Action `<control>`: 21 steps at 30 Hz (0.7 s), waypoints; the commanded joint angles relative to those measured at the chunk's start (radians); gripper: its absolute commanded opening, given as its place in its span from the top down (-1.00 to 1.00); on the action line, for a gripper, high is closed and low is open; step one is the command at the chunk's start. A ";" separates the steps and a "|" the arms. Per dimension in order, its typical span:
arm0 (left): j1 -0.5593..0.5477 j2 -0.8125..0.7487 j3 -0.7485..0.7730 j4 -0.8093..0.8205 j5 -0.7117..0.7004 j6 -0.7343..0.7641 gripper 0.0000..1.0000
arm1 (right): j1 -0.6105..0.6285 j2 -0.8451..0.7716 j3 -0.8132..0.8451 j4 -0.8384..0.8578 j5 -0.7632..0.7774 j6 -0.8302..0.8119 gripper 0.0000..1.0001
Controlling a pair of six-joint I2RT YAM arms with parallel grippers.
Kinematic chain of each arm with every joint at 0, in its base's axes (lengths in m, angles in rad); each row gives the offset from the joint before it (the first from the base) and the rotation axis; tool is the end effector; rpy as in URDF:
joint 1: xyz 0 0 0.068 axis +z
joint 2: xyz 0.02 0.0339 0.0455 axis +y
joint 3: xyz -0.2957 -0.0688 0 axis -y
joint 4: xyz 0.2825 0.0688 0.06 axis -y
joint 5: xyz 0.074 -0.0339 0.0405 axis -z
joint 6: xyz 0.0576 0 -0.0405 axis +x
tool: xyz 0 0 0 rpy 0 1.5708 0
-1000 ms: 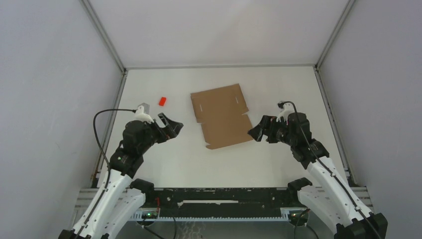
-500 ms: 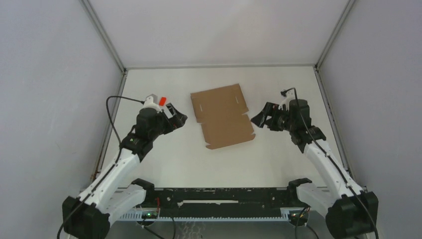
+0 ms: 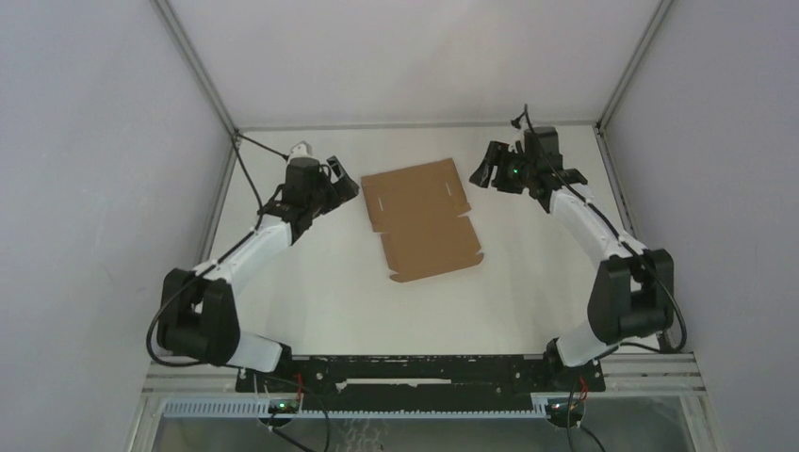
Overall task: Fold the paper box
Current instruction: Adjust the paper box at the center of the board.
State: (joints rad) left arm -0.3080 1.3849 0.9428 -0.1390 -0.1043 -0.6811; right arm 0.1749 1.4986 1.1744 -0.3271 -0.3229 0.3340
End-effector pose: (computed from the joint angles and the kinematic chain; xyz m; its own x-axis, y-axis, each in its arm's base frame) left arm 0.3412 -0.1022 0.2654 -0.5440 -0.4841 -0.6853 -0.1596 0.8616 -0.4819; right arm 0.3788 0.0855 0.2973 -0.6996 0.1921 -0.6883 -0.1950 0.8753 0.4425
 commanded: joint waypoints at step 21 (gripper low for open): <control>0.067 0.223 0.178 0.115 0.195 0.034 -0.94 | 0.318 -0.215 -0.338 -0.106 0.234 0.271 -0.60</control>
State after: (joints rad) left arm -0.2424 1.6611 1.1629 -0.0998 0.0433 -0.6460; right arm 0.4866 1.4101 0.9203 -0.4995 -0.1169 0.4324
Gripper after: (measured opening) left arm 0.974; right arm 0.786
